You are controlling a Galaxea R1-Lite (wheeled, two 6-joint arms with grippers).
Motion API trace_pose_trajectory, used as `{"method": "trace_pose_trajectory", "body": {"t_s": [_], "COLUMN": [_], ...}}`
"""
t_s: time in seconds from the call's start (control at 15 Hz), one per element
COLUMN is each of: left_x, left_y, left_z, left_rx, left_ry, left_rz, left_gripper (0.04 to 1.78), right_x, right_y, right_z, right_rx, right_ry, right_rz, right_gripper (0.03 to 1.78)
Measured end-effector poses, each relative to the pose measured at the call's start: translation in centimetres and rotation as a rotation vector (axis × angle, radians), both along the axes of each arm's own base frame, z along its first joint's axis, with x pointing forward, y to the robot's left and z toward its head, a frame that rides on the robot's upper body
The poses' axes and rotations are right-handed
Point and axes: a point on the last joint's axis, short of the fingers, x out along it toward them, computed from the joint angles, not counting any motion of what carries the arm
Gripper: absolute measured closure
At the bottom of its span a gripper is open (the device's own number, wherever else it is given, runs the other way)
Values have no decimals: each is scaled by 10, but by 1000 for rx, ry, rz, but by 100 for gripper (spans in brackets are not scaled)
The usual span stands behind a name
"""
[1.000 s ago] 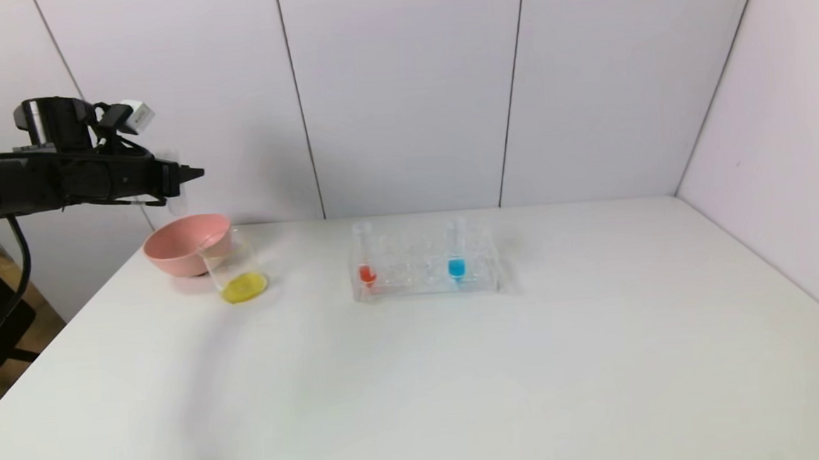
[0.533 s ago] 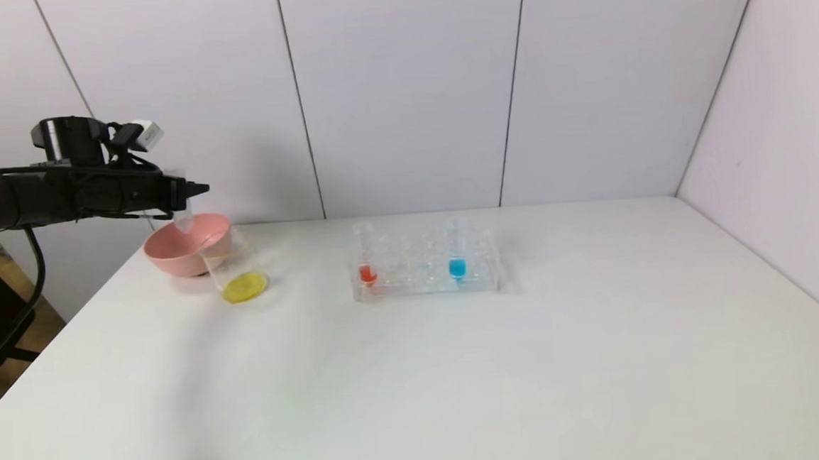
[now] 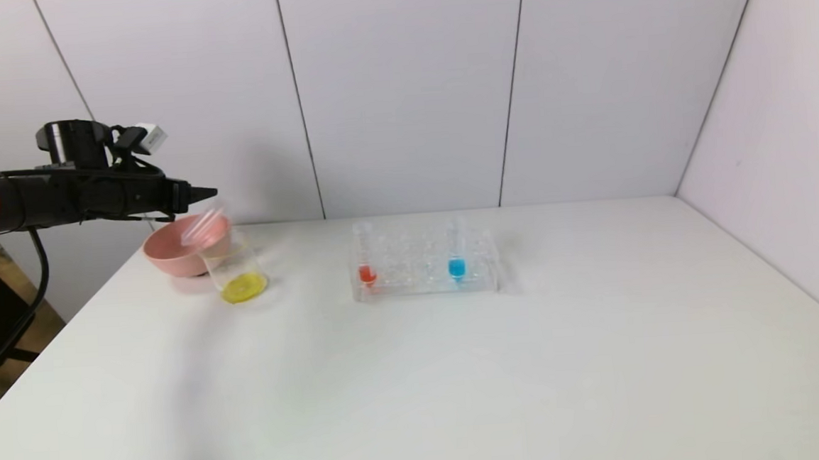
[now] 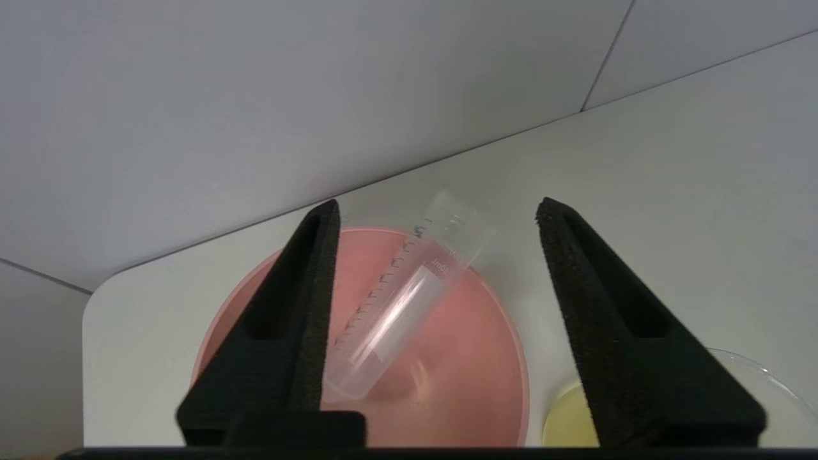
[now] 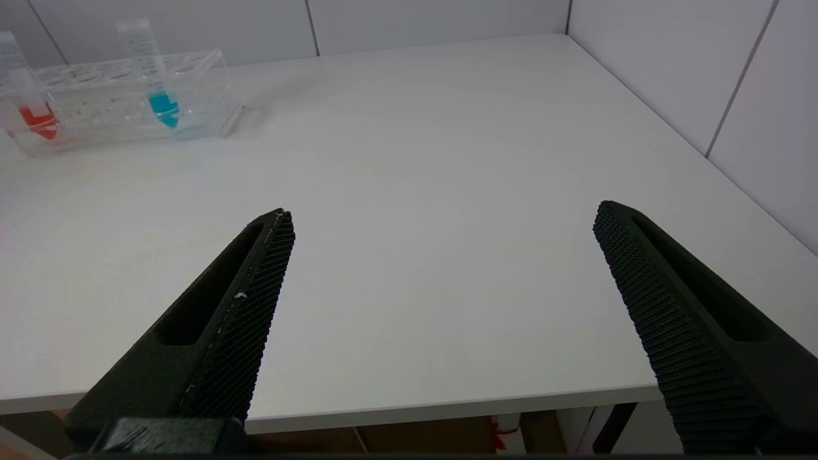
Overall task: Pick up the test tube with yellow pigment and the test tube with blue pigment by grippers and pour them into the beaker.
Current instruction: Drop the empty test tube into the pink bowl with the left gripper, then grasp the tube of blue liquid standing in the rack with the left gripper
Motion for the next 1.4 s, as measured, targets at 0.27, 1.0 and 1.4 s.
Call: {"method": "trace_pose_trajectory", "body": {"t_s": [0.27, 1.0, 1.4], "left_x": [-7, -133, -226], "left_y": [1, -55, -77], "left_z": [15, 135, 127], "left_rx": [2, -20, -18], "left_ry": [-28, -175, -133], "left_rz": [9, 253, 308], "left_gripper": [17, 4, 4], "right_x": [0, 0, 0], "right_y": [0, 0, 0], "right_z": [0, 0, 0], "right_rx": [0, 0, 1], "right_ry": [0, 0, 0], "right_rz": [0, 0, 0], "right_gripper": [10, 10, 10]}}
